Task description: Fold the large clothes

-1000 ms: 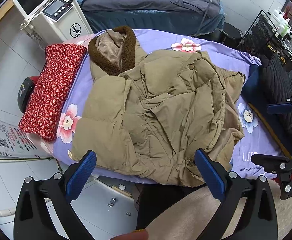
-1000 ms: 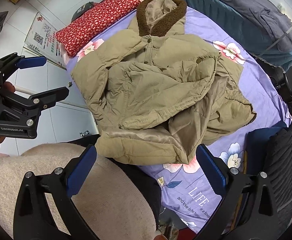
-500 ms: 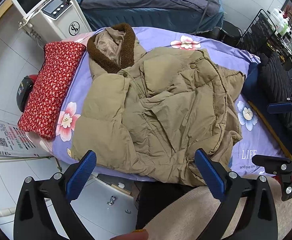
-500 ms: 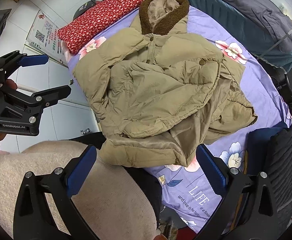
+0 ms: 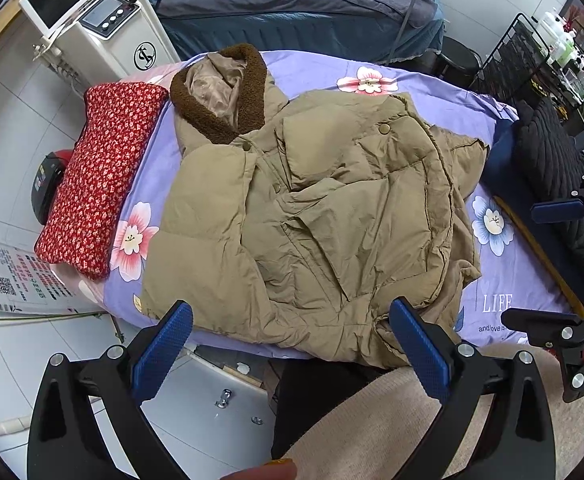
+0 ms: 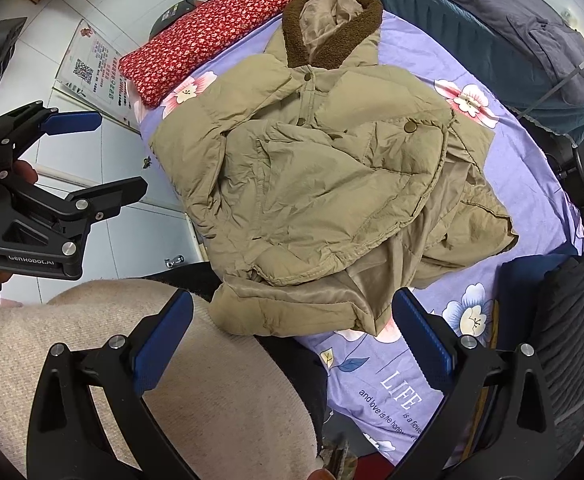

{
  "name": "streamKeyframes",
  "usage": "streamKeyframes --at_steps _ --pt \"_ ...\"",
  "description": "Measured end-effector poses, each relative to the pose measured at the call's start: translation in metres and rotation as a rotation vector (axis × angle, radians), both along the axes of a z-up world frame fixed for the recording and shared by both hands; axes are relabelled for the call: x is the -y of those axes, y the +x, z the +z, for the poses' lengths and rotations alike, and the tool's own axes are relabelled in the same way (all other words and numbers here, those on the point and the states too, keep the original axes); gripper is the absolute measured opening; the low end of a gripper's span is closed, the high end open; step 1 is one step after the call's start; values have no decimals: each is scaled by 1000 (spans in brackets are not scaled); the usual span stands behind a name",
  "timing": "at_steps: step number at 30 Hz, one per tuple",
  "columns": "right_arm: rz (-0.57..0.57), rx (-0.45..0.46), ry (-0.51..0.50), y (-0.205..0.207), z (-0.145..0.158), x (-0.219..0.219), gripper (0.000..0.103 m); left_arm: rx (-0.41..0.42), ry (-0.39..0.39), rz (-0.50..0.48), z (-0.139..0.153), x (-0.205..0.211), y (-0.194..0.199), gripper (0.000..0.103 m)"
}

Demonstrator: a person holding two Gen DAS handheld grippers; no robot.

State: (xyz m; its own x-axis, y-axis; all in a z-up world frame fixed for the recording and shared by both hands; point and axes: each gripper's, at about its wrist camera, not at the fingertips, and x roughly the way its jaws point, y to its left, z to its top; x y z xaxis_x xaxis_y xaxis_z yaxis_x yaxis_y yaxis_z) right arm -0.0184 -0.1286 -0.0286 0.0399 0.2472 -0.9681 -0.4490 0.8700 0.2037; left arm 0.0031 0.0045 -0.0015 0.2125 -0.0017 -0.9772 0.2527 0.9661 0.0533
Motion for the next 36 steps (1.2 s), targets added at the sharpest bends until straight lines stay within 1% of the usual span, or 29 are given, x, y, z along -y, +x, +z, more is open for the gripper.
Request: streamKeyframes --at_steps 36 --pt "25 -11 2 -2 -5 -7 98 -16 6 16 -7 -2 0 97"
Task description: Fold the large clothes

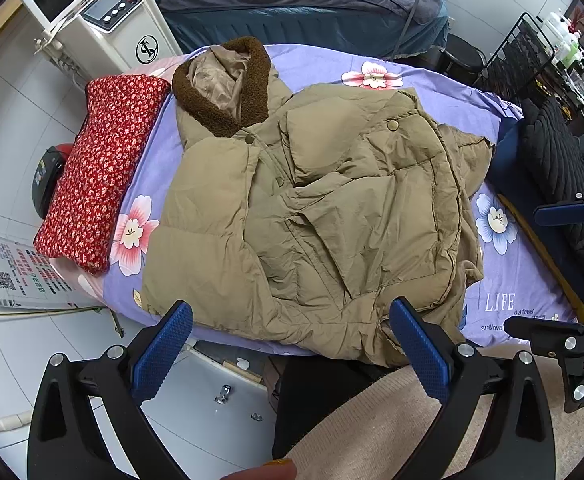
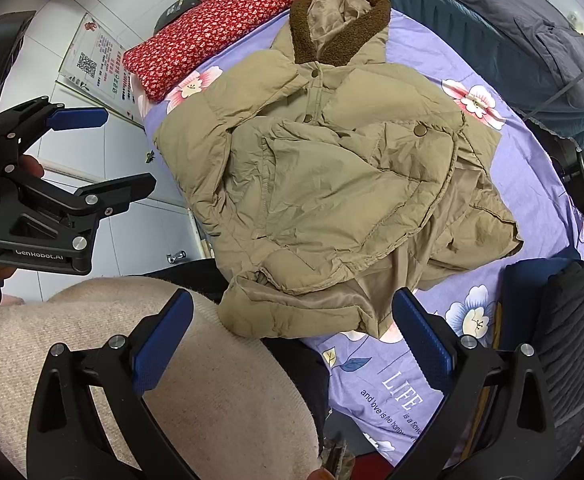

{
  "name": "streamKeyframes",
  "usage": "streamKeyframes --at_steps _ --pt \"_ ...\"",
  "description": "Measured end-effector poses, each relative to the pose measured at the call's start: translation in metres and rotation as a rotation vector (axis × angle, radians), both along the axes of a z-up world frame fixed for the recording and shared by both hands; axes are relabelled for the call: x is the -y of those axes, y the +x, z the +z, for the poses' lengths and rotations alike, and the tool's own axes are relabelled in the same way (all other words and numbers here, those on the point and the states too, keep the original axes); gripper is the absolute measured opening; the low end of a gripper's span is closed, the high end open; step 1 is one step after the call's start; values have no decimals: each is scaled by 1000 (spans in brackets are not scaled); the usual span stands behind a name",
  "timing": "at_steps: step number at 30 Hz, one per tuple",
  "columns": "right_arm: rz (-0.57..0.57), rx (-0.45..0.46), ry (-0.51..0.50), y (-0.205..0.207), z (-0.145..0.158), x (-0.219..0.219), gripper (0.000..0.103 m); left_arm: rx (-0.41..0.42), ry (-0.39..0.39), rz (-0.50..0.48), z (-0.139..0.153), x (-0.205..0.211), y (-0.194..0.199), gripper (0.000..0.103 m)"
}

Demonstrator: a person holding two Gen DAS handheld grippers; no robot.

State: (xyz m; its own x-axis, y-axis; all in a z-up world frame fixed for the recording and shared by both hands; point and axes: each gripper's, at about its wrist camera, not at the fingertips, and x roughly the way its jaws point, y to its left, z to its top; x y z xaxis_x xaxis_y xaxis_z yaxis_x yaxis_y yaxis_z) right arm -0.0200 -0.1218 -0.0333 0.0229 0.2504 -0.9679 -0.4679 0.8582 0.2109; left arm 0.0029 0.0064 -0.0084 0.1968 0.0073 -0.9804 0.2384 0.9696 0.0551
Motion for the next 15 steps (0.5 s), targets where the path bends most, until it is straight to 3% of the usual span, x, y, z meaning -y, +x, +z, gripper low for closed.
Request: streamKeyframes --at_steps 15 --pt "-8 3 26 5 -1 1 98 -7 -3 11 -4 -5 6 97"
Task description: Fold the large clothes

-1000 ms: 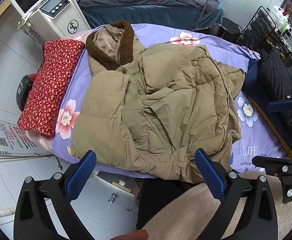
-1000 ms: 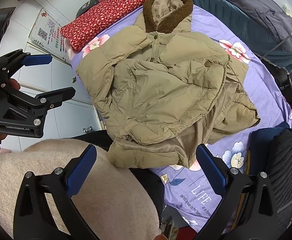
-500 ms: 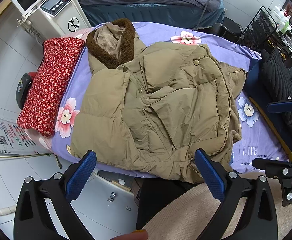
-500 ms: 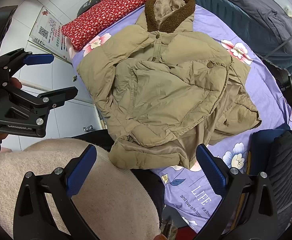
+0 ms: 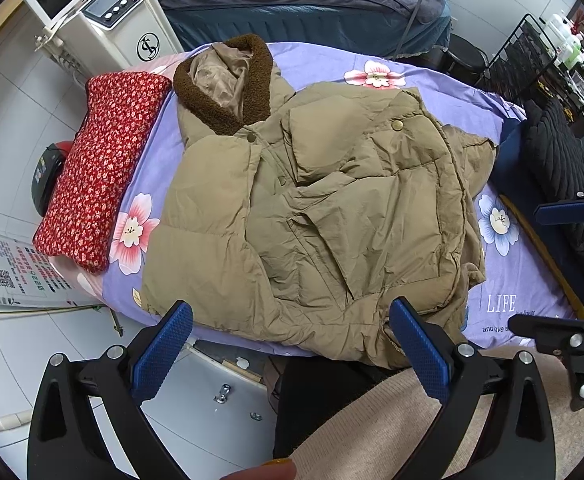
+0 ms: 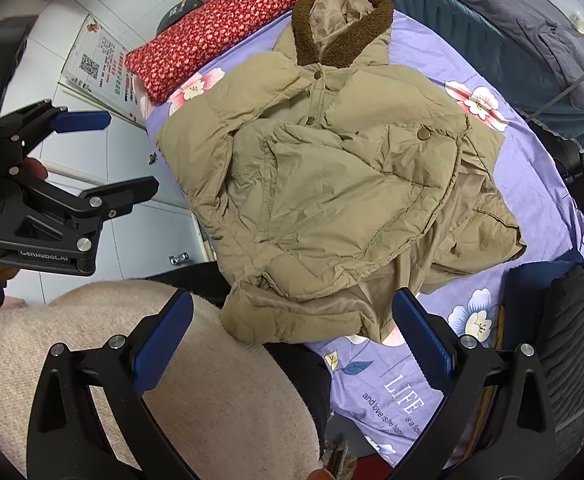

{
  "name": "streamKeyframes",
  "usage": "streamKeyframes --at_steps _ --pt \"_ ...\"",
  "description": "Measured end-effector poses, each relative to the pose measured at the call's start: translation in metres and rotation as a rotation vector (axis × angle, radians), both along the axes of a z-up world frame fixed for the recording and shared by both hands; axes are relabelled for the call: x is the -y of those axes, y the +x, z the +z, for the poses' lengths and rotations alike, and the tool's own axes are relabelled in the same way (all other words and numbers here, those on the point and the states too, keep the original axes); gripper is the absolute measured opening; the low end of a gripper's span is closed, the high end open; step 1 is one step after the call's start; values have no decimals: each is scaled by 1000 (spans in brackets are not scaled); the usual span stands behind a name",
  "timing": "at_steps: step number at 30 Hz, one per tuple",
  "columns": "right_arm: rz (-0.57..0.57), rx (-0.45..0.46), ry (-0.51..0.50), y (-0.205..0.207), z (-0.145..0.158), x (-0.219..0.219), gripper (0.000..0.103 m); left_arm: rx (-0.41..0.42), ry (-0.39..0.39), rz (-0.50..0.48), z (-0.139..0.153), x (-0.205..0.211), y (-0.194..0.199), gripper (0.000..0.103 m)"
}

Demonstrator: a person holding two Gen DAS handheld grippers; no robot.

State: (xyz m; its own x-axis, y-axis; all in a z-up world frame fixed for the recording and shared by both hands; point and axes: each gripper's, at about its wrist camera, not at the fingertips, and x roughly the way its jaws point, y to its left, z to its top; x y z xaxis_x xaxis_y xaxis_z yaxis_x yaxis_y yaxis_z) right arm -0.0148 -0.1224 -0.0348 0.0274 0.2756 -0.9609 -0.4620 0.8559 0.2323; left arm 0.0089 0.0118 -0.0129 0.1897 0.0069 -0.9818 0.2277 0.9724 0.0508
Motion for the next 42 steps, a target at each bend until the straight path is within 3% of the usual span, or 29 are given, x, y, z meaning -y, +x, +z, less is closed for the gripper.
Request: streamKeyframes --at_steps 6,11,13,17,19,22,26,29,31,33,36,38,42 --pt "-139 39 129 24 5 20 98 -7 -42 124 -15 -29 15 97" --pt "-262 150 198 54 3 41 98 -71 -110 273 -45 -70 27 97" --pt "-278 162 197 71 -6 44 98 -51 -112 308 -53 -84 32 97" --pt "-276 156 205 116 -35 38 98 100 -25 349 -65 -117 53 97" --pt "-280 133 256 141 -51 38 98 79 -16 339 -78 -130 72 97" --pt "-324 113 333 196 -77 36 98 29 -89 356 -105 -154 103 97" --pt "-262 203 157 264 -113 14 98 57 -96 340 -134 -182 148 97" --pt "-204 242 54 305 -141 1 98 86 -176 356 -157 -215 191 97" --pt "-167 184 -35 337 -172 -9 98 75 -212 376 -177 -234 218 97" --pt "-160 93 -34 360 -199 -11 98 20 -225 408 -203 -249 242 96" --pt "-230 10 -19 390 -226 -6 98 -44 -313 409 -243 -257 271 96" --pt "-227 -28 14 404 -240 -4 98 -87 -349 369 -267 -251 285 96" --pt "-76 -153 -4 410 -277 -22 98 -128 -332 166 -299 -218 294 95"
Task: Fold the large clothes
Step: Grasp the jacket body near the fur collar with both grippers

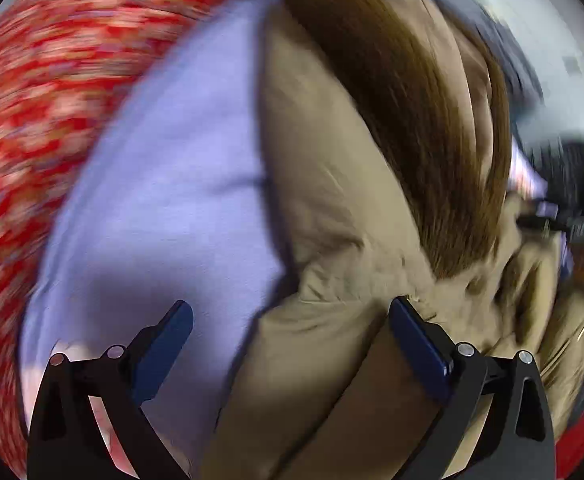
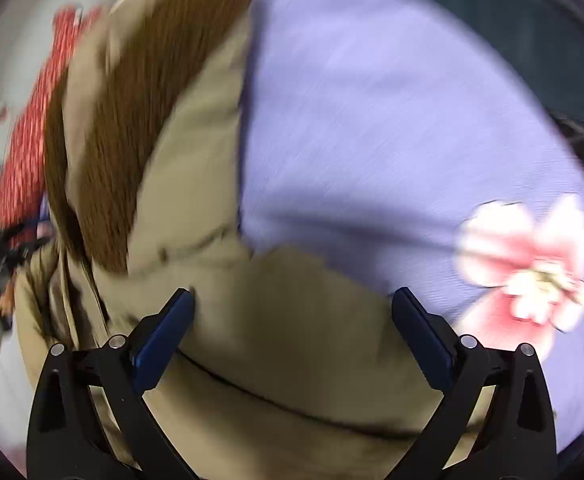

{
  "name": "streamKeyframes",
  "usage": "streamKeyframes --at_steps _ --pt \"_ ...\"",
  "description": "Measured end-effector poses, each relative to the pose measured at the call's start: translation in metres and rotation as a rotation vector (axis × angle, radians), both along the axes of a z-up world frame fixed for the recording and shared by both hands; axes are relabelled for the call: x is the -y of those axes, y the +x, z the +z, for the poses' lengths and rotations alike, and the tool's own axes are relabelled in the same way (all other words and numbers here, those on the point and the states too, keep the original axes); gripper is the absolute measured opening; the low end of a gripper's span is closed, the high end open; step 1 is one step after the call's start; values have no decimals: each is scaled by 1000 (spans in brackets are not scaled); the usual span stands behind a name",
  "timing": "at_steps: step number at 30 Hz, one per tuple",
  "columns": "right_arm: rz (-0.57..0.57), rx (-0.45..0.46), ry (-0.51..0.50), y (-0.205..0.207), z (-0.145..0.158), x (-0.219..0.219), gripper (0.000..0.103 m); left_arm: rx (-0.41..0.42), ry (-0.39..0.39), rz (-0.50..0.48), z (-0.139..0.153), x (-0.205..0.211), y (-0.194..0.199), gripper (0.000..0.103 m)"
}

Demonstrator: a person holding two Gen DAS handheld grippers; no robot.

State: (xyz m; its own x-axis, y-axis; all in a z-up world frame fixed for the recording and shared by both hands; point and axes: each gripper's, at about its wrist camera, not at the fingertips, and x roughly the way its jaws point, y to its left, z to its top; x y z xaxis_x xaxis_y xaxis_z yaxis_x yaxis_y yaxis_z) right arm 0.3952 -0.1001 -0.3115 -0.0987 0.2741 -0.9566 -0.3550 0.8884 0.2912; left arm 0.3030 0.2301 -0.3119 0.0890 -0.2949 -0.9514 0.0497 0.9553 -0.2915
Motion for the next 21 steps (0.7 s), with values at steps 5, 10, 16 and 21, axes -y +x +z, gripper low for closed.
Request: streamKeyframes --at_steps 5,10,16,21 --pt "115 -5 -23 -19 -9 -15 73 23 -44 -96 -3 31 -8 78" --pt "122 68 38 -48 18 -10 25 39 -29 -122 9 51 -13 42" --pt "-7 174 162 -96 67 15 19 183 78 -224 54 96 -34 12" --pt "-119 284 235 -136 120 45 17 315 49 -252 109 143 -27 9"
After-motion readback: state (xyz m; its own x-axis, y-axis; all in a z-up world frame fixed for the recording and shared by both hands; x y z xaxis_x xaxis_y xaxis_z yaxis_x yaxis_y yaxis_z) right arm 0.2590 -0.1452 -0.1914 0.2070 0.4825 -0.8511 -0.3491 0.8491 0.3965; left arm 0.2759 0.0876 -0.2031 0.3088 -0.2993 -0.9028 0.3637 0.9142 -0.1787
